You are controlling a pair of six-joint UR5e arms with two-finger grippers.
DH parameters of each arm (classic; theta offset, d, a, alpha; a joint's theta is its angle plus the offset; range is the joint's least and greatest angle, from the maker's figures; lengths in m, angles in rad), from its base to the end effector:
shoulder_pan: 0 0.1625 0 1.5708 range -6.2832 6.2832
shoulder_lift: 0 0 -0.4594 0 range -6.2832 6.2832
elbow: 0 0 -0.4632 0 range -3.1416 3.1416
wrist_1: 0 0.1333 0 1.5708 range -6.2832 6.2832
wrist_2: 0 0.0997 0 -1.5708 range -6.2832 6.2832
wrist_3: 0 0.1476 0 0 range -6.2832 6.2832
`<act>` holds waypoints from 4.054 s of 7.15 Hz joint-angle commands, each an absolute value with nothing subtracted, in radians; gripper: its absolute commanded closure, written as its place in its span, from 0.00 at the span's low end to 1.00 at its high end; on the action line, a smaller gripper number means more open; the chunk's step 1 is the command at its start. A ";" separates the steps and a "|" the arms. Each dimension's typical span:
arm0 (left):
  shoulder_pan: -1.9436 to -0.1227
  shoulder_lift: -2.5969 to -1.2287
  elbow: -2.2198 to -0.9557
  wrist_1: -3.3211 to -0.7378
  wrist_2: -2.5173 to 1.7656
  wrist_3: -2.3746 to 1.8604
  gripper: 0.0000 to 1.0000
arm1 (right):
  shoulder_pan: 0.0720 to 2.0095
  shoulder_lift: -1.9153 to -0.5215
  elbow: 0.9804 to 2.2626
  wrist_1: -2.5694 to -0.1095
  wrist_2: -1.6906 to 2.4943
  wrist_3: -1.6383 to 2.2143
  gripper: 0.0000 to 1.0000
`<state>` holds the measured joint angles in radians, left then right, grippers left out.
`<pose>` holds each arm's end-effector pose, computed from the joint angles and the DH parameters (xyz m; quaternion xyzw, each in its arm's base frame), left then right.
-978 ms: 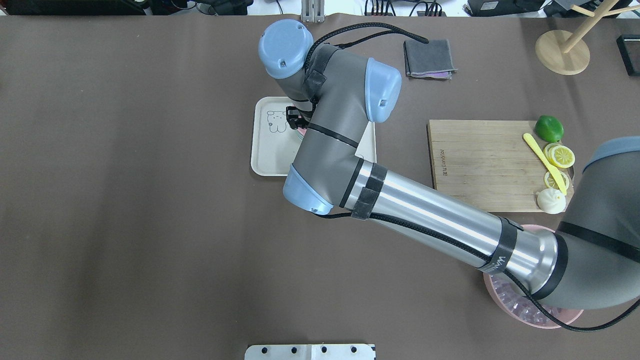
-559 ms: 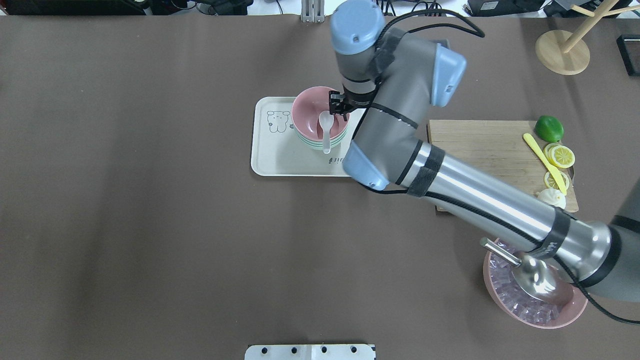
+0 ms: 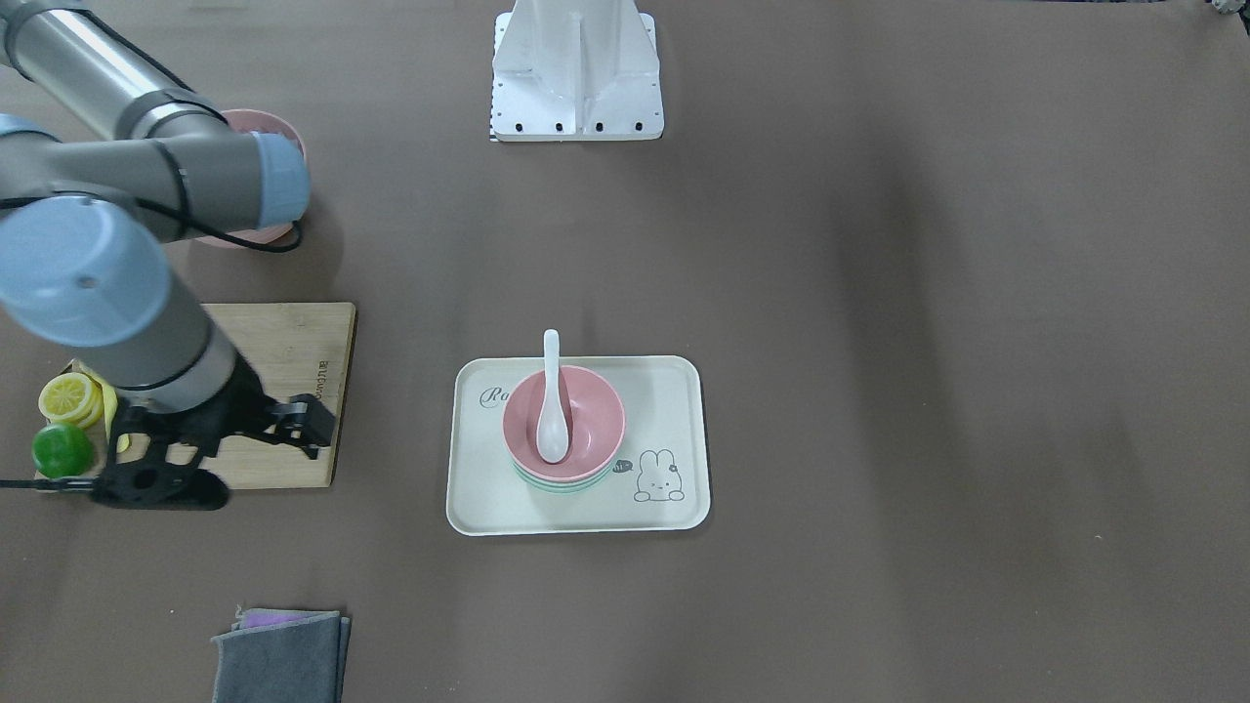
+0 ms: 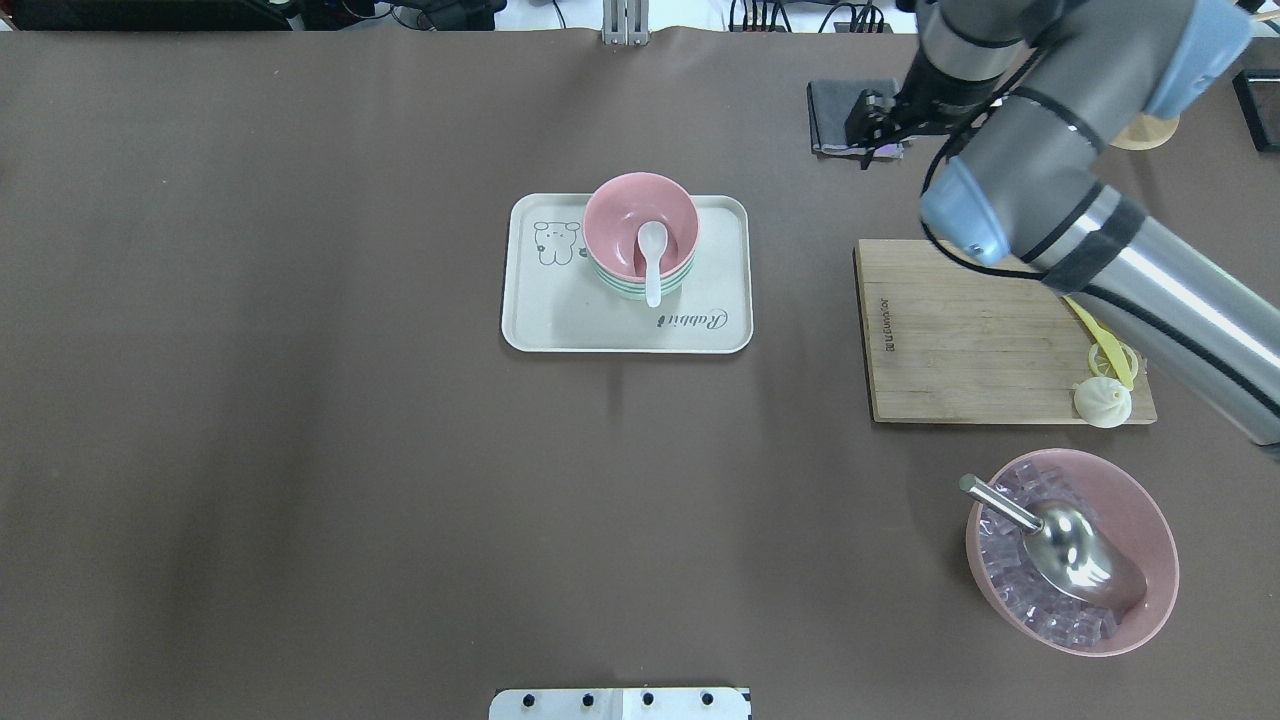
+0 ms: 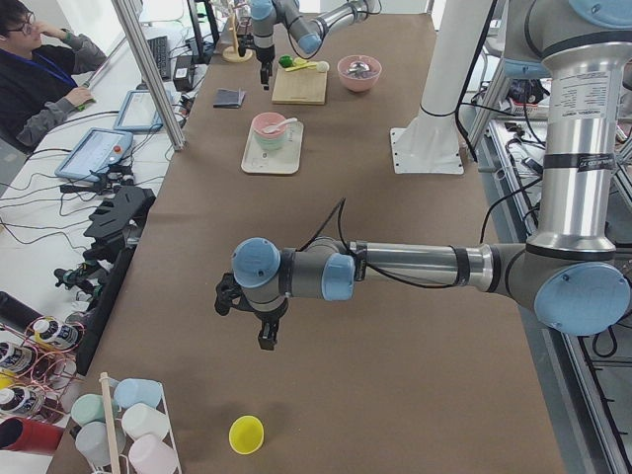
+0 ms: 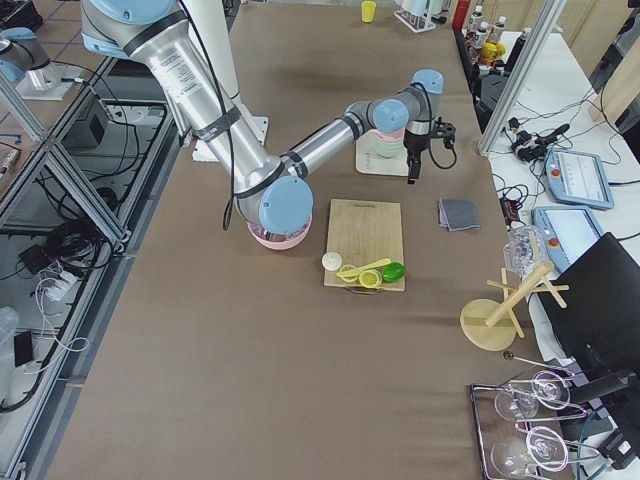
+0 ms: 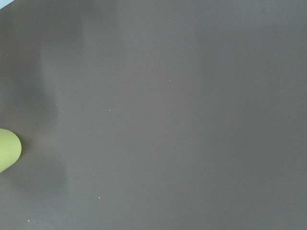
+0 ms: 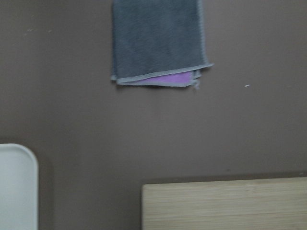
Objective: Stack pink bowl on green and place spoon
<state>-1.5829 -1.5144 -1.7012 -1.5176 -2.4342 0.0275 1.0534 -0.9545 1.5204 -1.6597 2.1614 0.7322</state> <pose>-0.0276 -0.5374 0.6807 0.0177 0.4181 0.0113 0.9081 -0.3520 -0.7218 0.3522 0.0179 -0.3616 0.0313 0.9316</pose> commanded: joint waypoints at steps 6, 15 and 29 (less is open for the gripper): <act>-1.597 -1.485 -1.752 -1.473 -2.450 0.031 0.02 | 1.564 -1.593 1.727 -1.651 2.304 0.146 0.00; -1.603 -1.483 -1.807 -1.474 -2.439 0.031 0.02 | 1.578 -1.746 1.865 -1.646 2.396 0.152 0.00; -1.603 -1.483 -1.796 -1.480 -2.437 0.029 0.02 | 1.574 -1.740 1.829 -1.644 2.390 0.149 0.00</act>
<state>-1.6024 -1.4835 -1.7971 -1.4784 -2.4365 0.0303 1.5739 -1.7438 1.8280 -1.6455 2.3913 0.1495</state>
